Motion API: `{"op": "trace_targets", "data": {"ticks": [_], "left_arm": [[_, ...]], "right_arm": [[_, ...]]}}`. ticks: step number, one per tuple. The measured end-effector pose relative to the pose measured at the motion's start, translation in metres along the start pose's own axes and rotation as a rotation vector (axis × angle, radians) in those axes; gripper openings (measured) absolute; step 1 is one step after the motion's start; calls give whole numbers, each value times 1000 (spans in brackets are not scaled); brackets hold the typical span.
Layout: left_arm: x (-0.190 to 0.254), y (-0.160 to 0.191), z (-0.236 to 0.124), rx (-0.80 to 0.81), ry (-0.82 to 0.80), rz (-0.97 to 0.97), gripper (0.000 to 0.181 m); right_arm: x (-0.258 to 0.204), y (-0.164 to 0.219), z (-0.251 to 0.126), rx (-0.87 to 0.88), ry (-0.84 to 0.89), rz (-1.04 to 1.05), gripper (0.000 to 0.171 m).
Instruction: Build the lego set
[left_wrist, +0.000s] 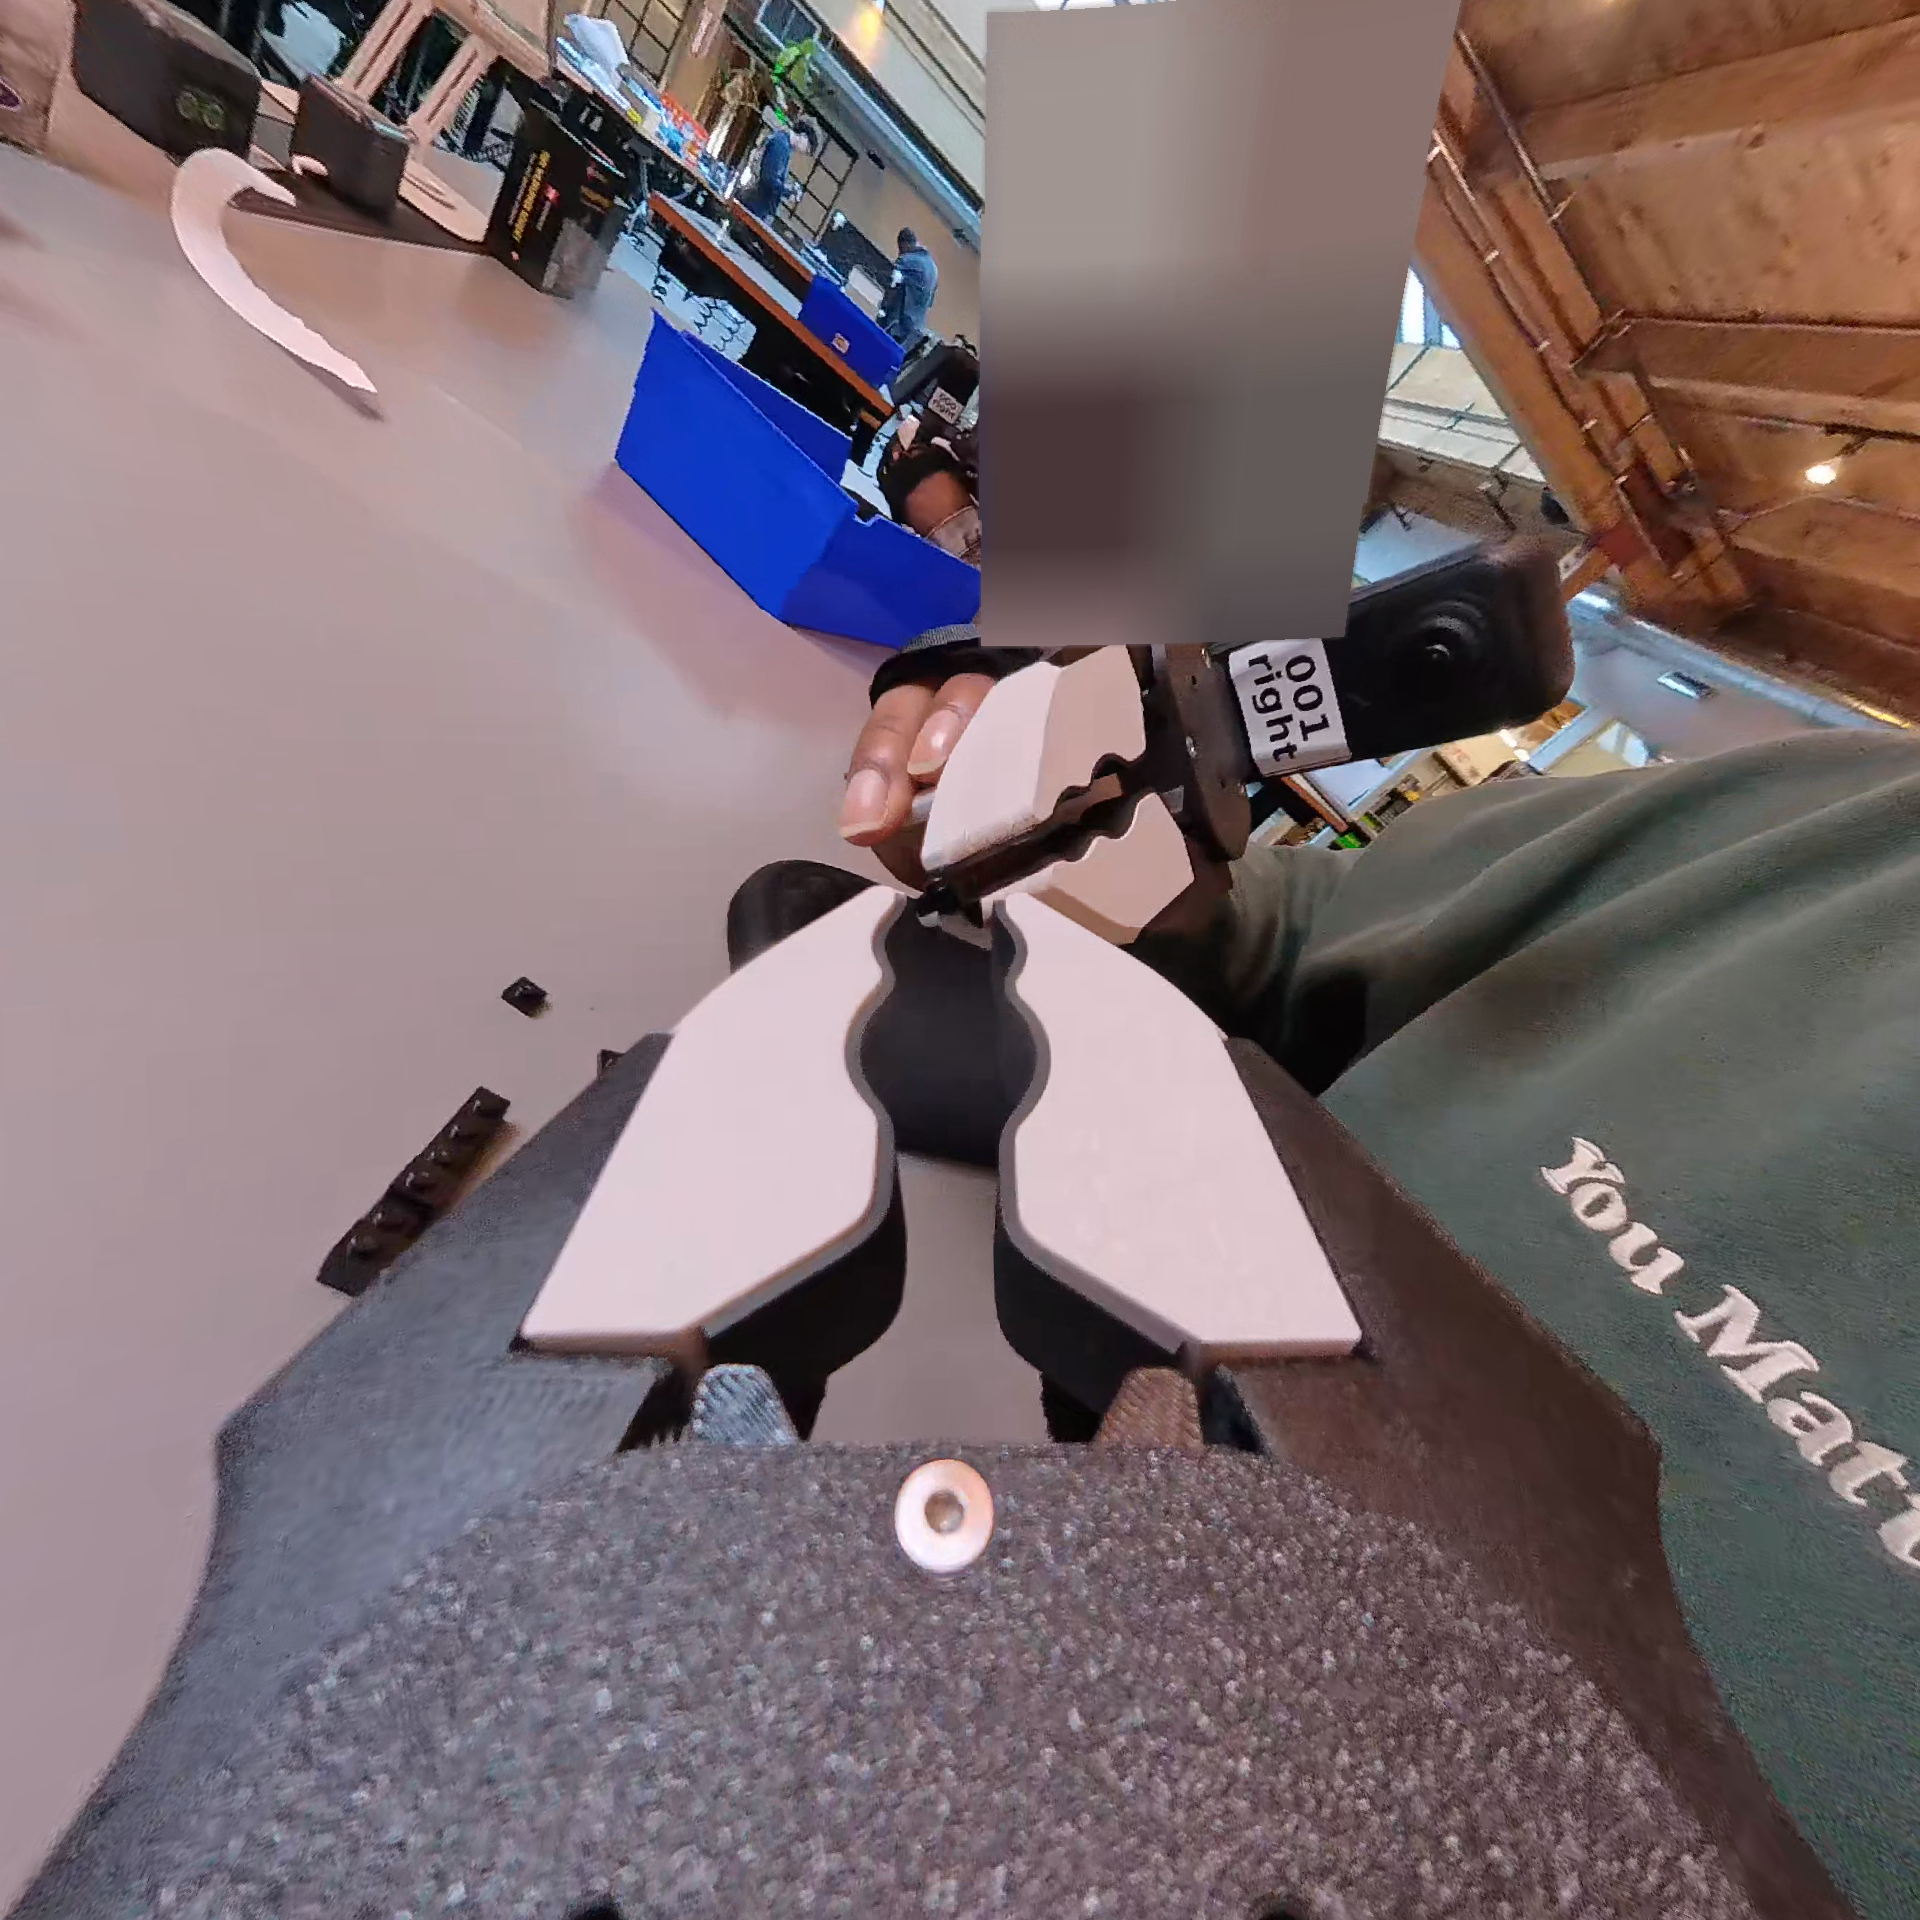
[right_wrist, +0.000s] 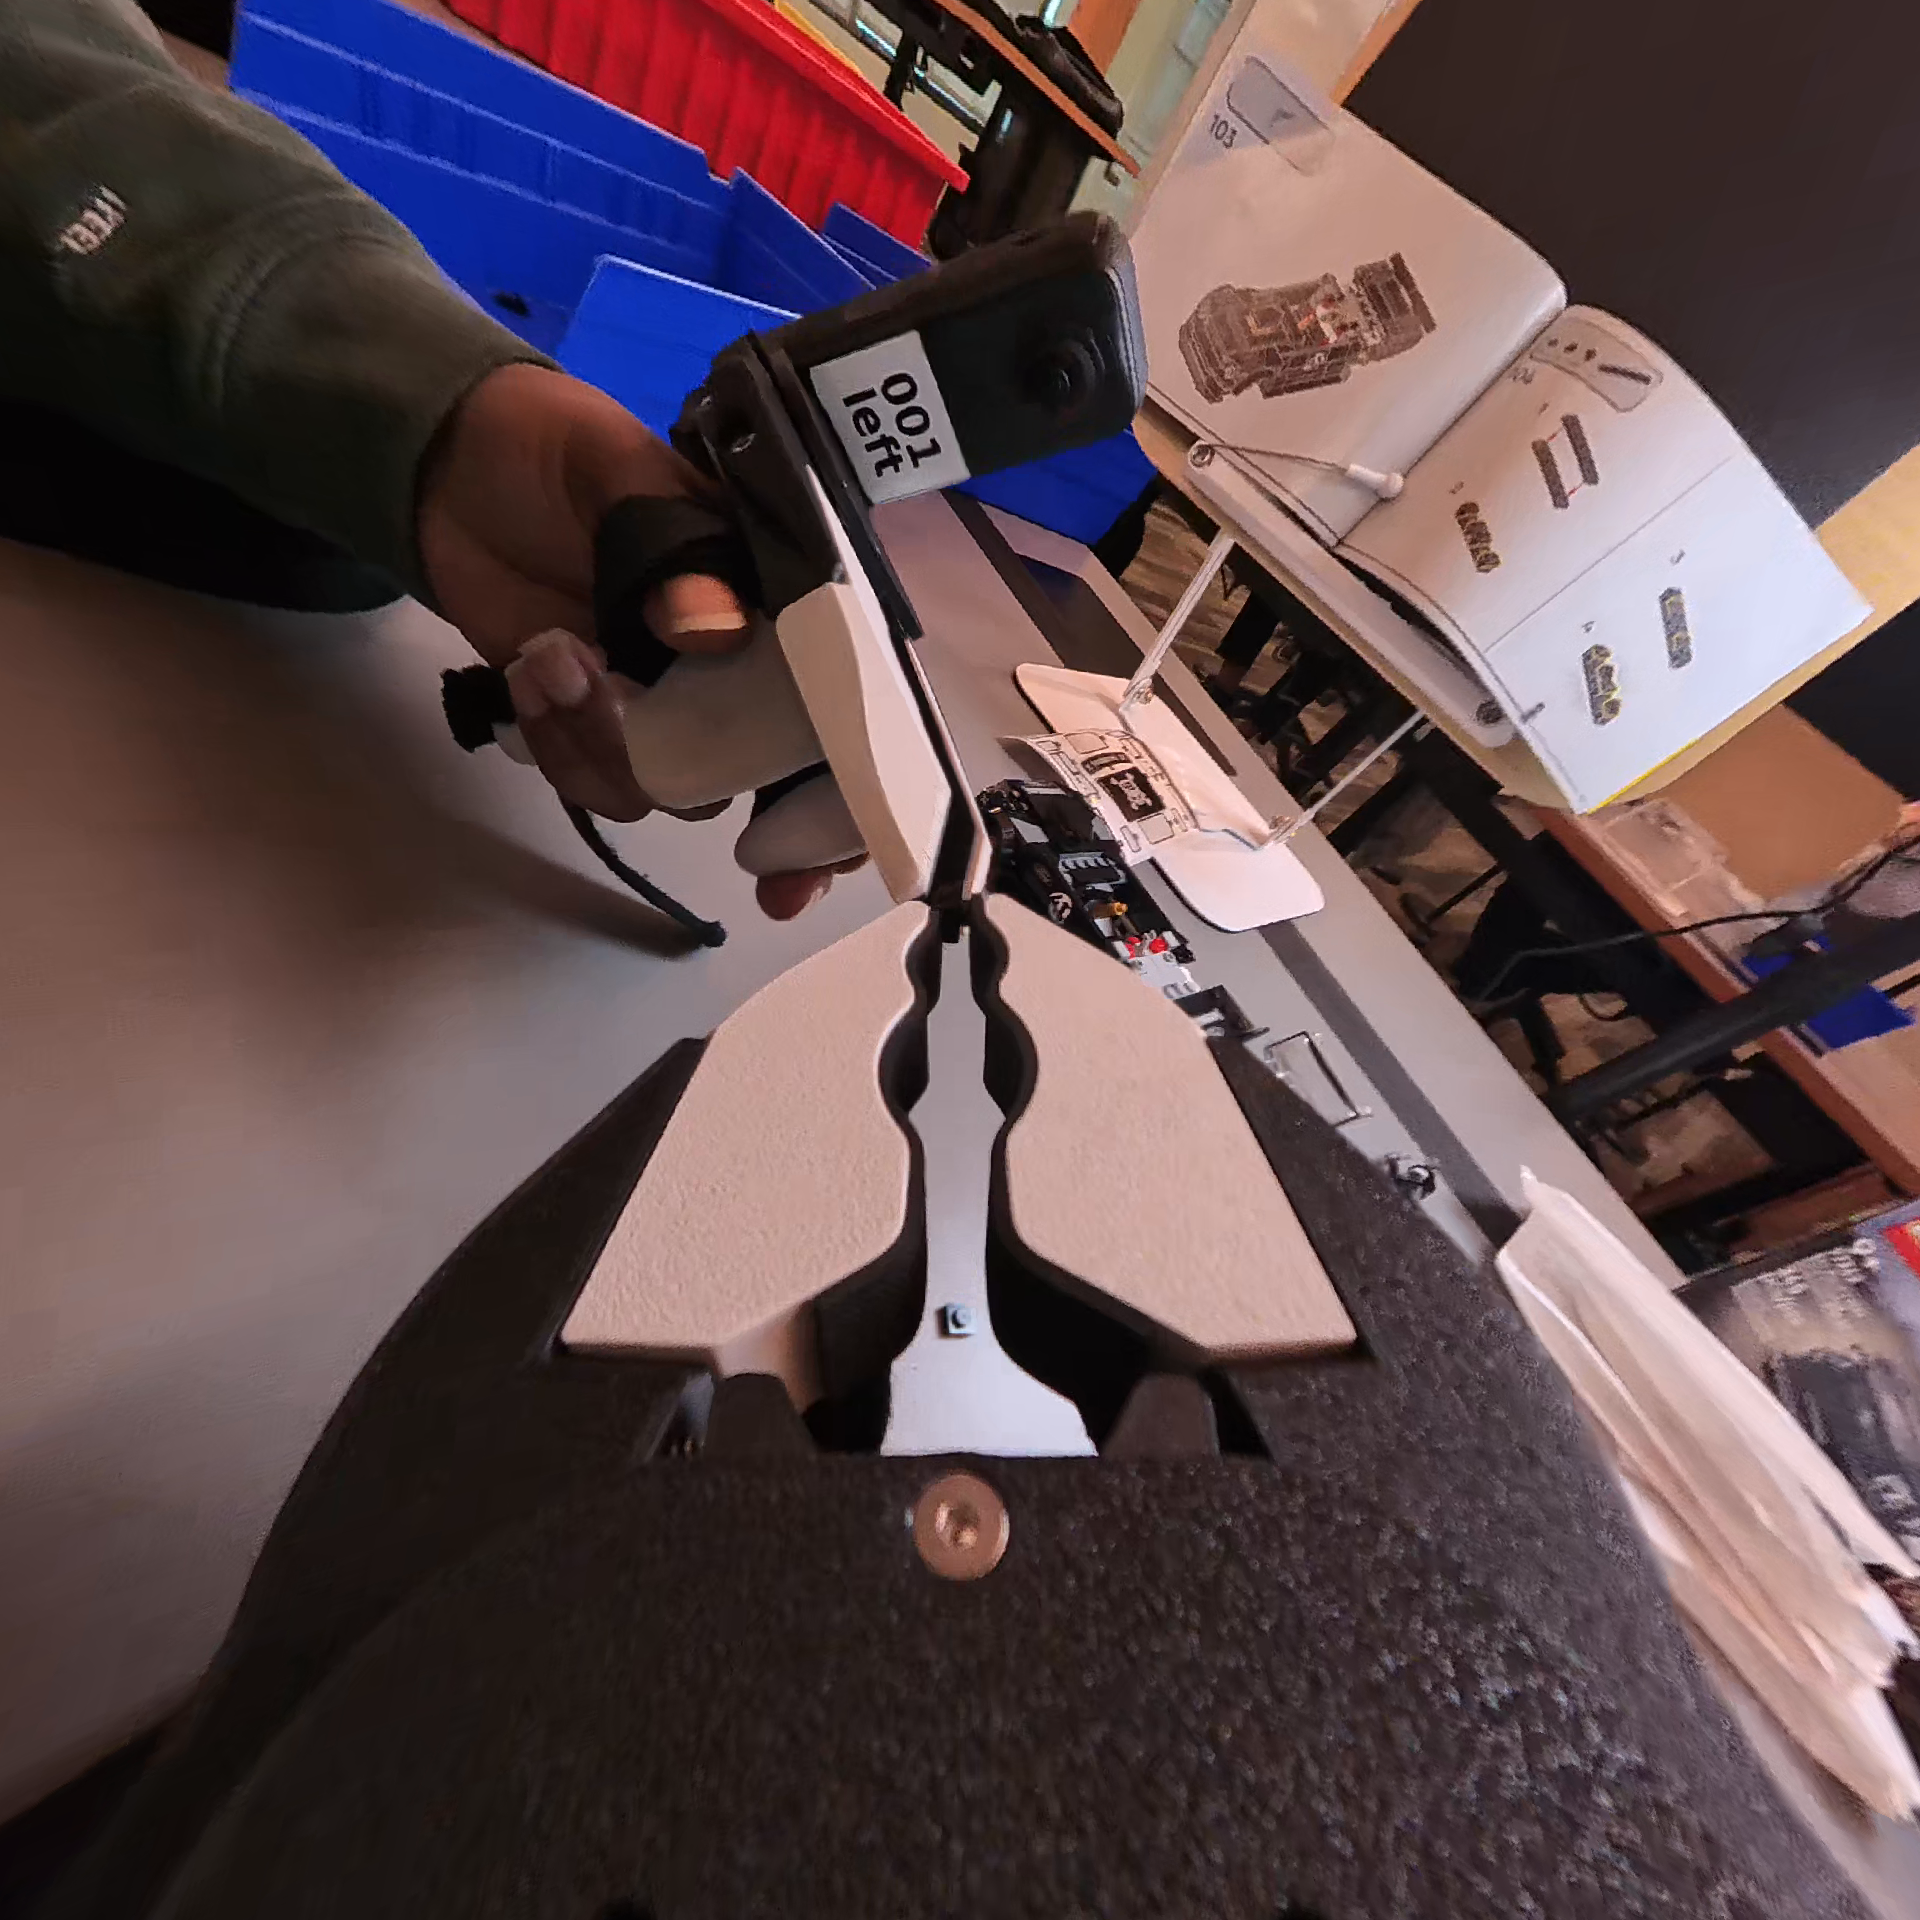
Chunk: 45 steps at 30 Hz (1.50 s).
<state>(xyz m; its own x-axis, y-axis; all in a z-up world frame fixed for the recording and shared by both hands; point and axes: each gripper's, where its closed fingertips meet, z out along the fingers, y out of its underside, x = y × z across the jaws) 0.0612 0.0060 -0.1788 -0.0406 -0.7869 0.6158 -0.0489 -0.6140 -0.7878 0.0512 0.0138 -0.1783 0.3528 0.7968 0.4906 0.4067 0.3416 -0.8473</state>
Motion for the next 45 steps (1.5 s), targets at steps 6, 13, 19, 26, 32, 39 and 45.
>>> {"op": "trace_targets", "data": {"ticks": [6, 13, 19, 26, 32, 39, 45], "left_arm": [[-1, 5, -1, -23, 6, 25, 12], [-7, 13, -4, -100, -124, 398, 12], [-8, 21, 0, -172, -257, 758, 11], [-9, 21, -2, -174, -312, 864, 11], [-13, 22, -3, -193, -333, 862, 11], [-20, 25, -4, -218, -347, 825, 13], [-67, 31, -28, -425, -459, 711, 33]], "right_arm": [[-5, 2, 1, -13, -3, -83, 5], [-9, 7, -2, -36, -214, 348, 14], [-16, 7, 1, -98, -379, 611, 16], [-19, 7, 2, -124, -434, 635, 15], [-21, 10, 4, -162, -429, 604, 12], [-20, 19, 6, -190, -404, 611, 11], [-11, 53, 15, -294, -338, 559, 11]]}}
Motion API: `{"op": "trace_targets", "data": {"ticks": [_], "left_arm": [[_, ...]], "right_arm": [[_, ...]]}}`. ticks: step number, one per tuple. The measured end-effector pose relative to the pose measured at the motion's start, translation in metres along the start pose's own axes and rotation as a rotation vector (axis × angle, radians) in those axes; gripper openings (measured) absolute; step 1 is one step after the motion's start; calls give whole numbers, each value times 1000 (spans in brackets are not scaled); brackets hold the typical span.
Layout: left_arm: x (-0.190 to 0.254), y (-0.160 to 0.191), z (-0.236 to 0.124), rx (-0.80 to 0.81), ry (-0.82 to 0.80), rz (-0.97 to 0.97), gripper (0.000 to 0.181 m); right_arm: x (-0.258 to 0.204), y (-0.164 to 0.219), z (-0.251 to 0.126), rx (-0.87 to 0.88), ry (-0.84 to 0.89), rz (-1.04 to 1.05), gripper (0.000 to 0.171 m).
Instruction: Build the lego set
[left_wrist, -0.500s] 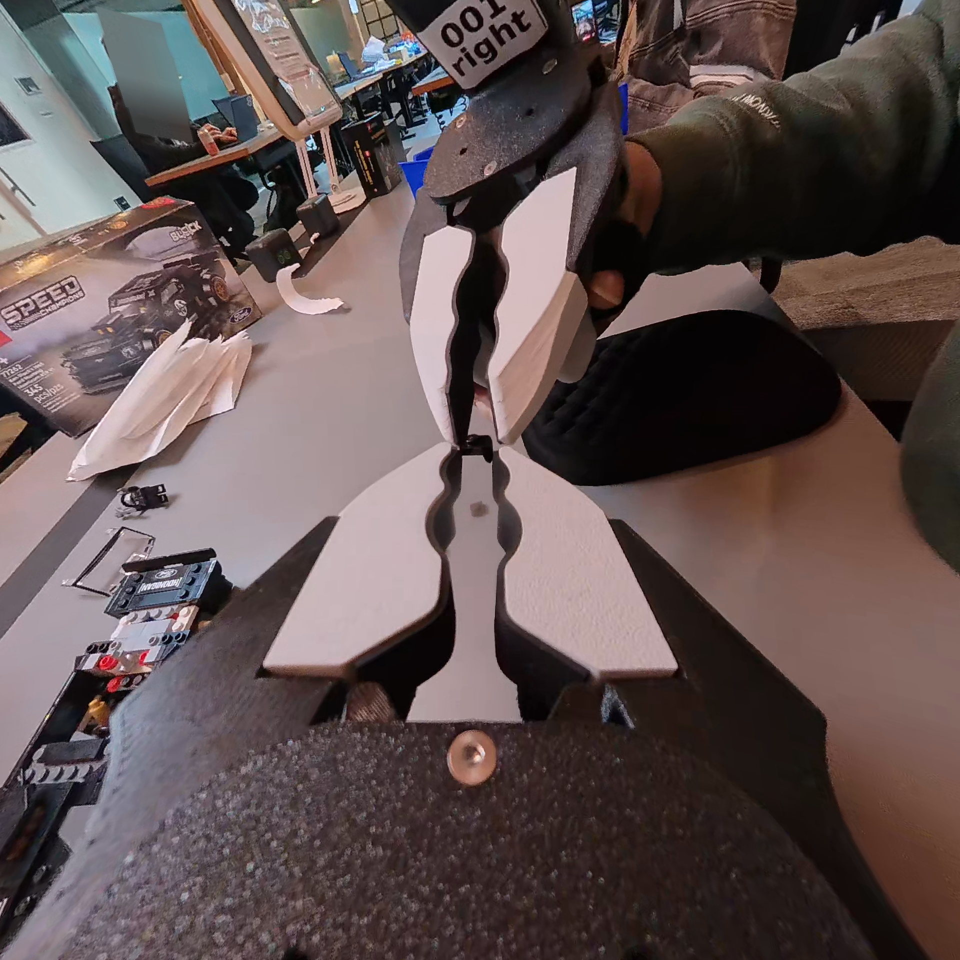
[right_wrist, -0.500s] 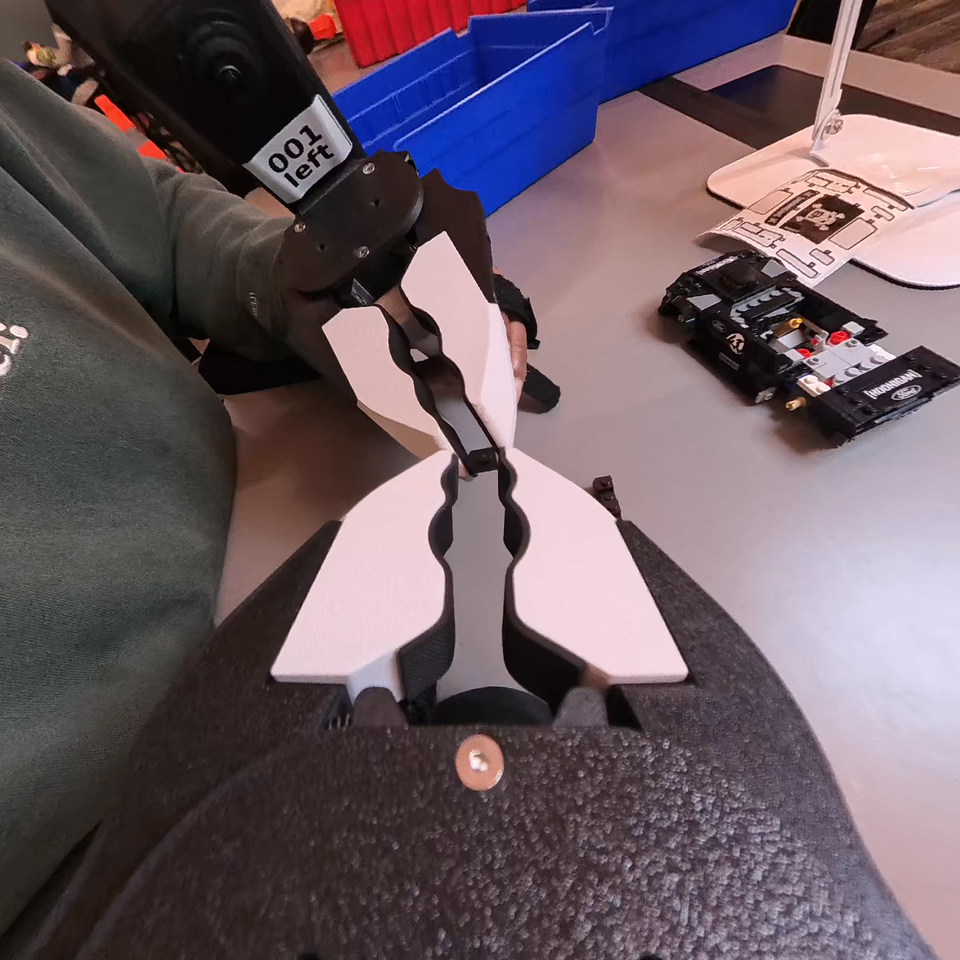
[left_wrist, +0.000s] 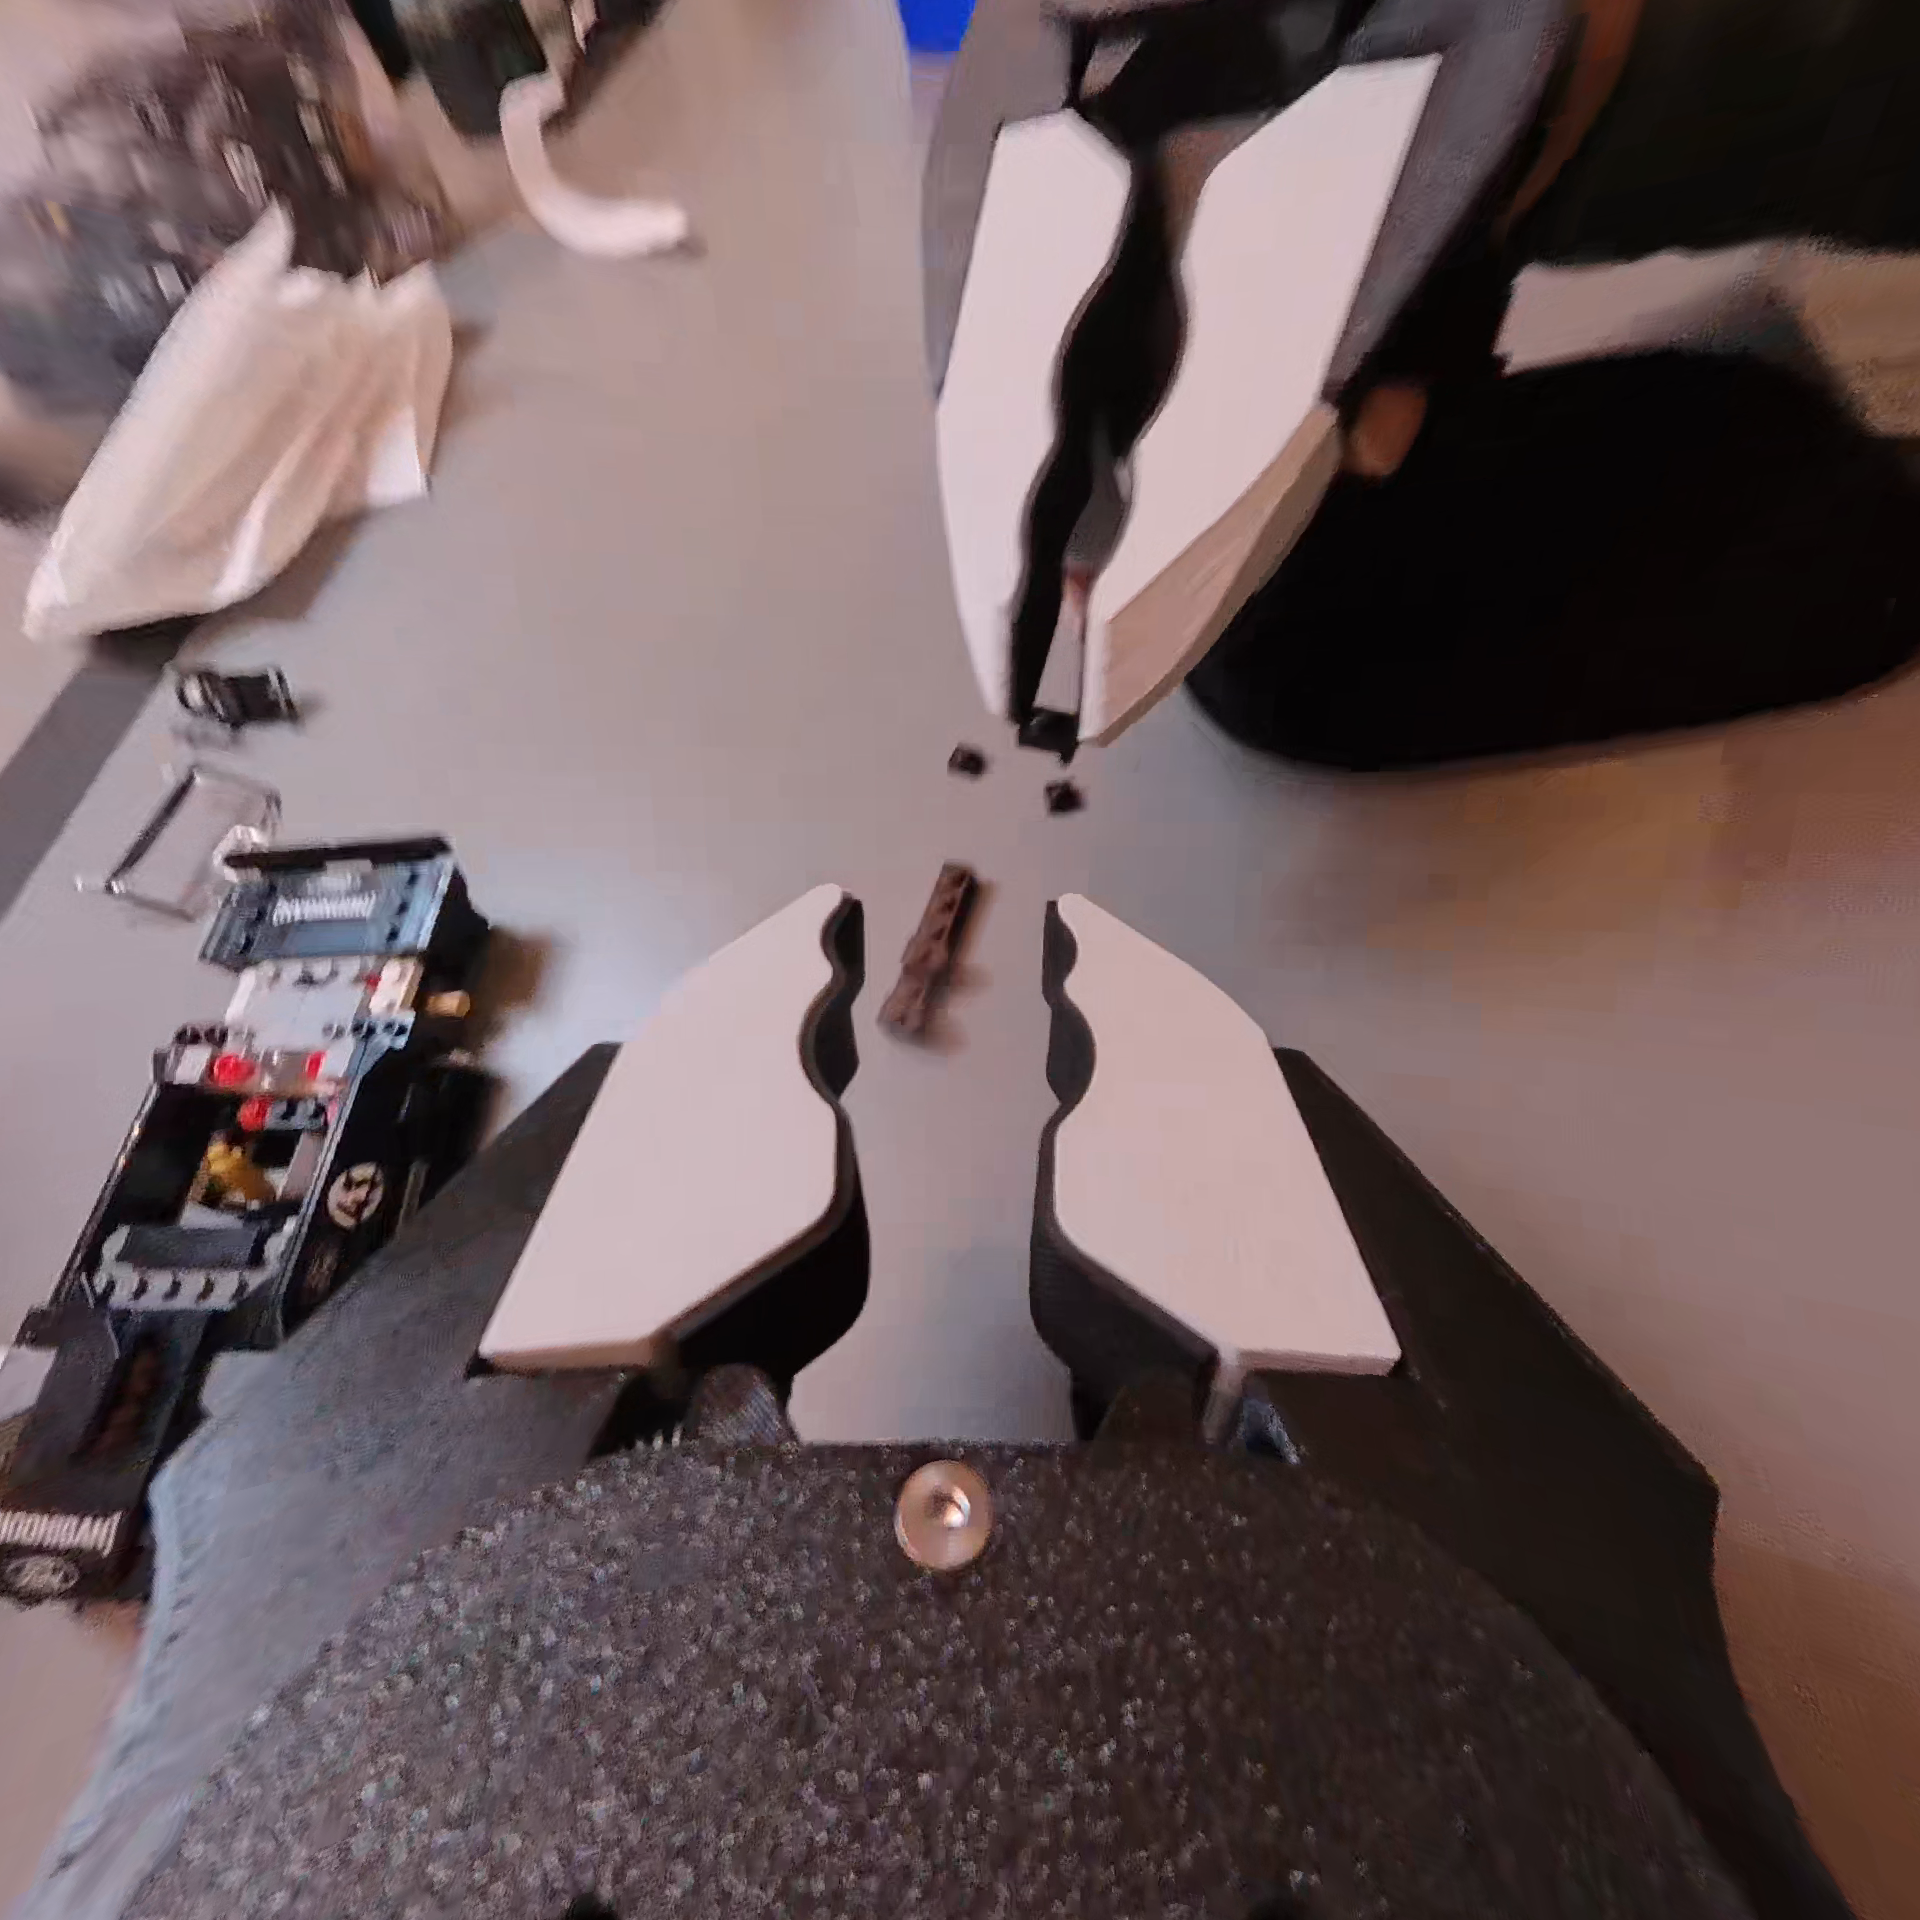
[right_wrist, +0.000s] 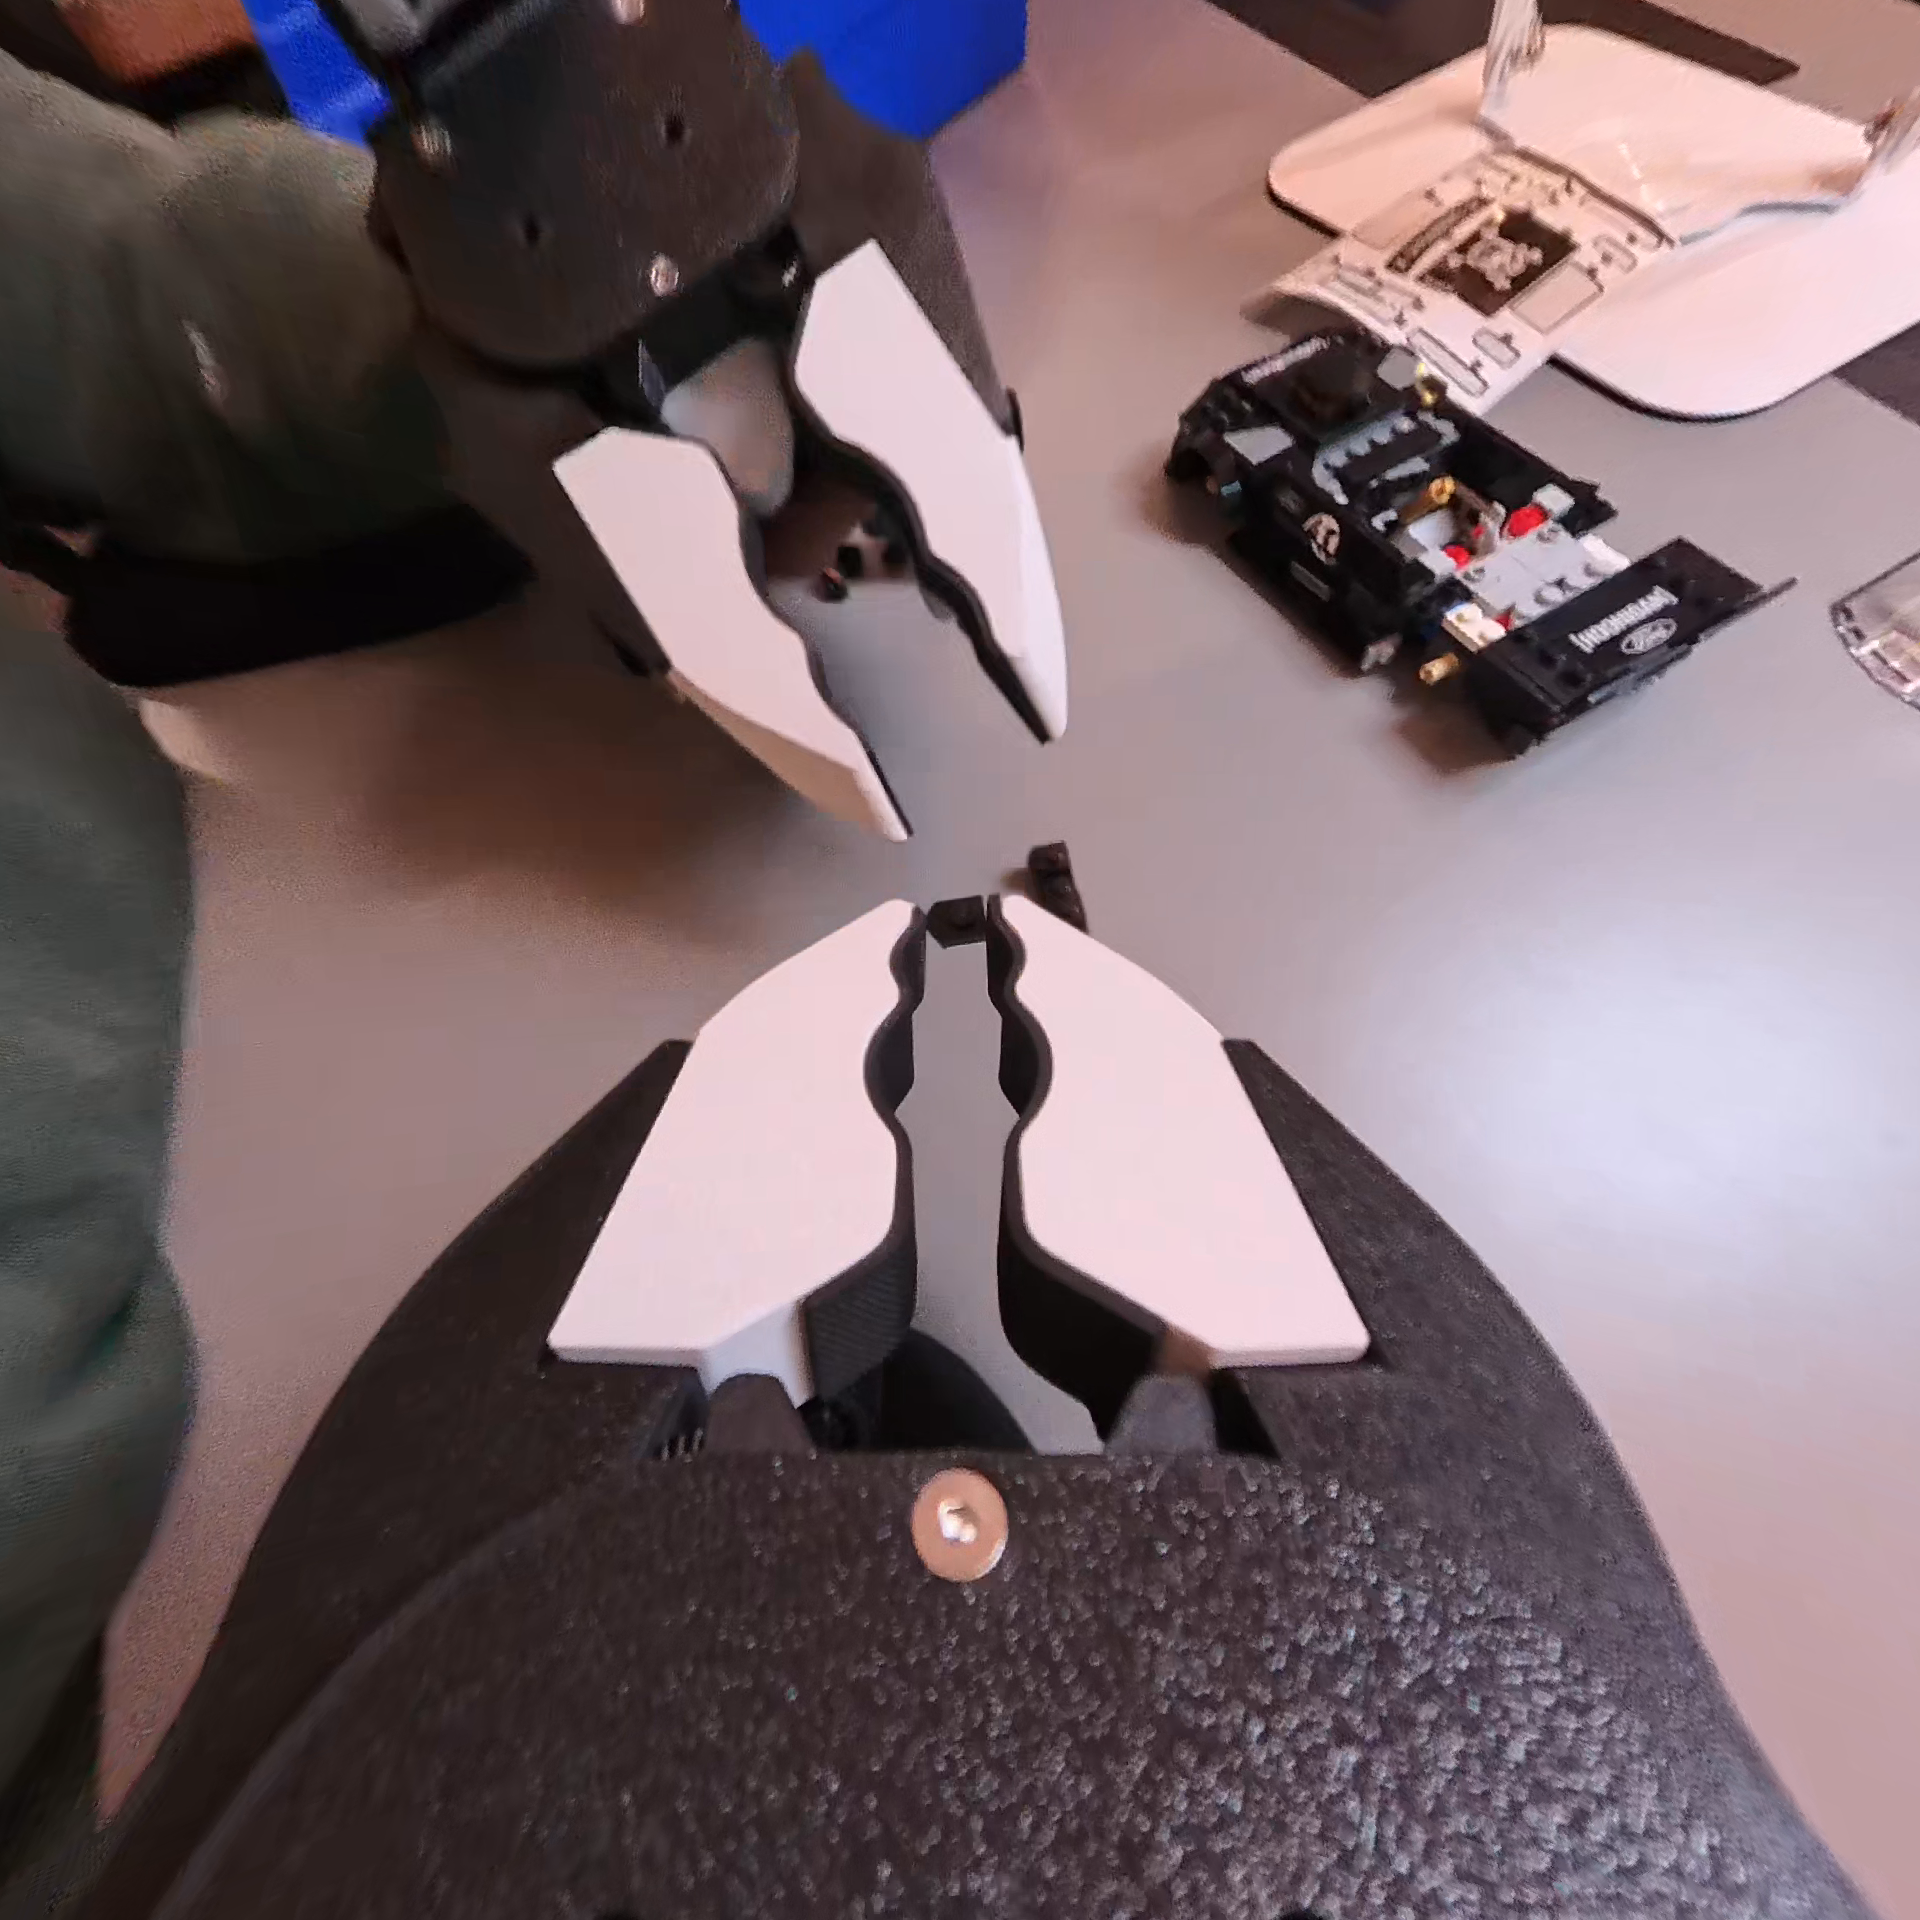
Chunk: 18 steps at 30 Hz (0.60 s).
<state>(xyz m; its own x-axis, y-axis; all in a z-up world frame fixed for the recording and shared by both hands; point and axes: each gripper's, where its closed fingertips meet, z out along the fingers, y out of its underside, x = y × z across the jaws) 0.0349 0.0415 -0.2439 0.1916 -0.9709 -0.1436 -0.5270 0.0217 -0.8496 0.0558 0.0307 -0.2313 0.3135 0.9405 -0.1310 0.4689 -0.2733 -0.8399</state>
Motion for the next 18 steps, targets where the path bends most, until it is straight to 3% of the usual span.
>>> {"op": "trace_targets", "data": {"ticks": [7, 18], "left_arm": [[-11, 46, 21, -275, 152, -8, 32], [-13, 43, 36, -298, 241, 76, 12]], "right_arm": [[22, 21, 23, -101, 34, -41, 11], [32, 31, 32, -168, 62, -50, 11]]}}
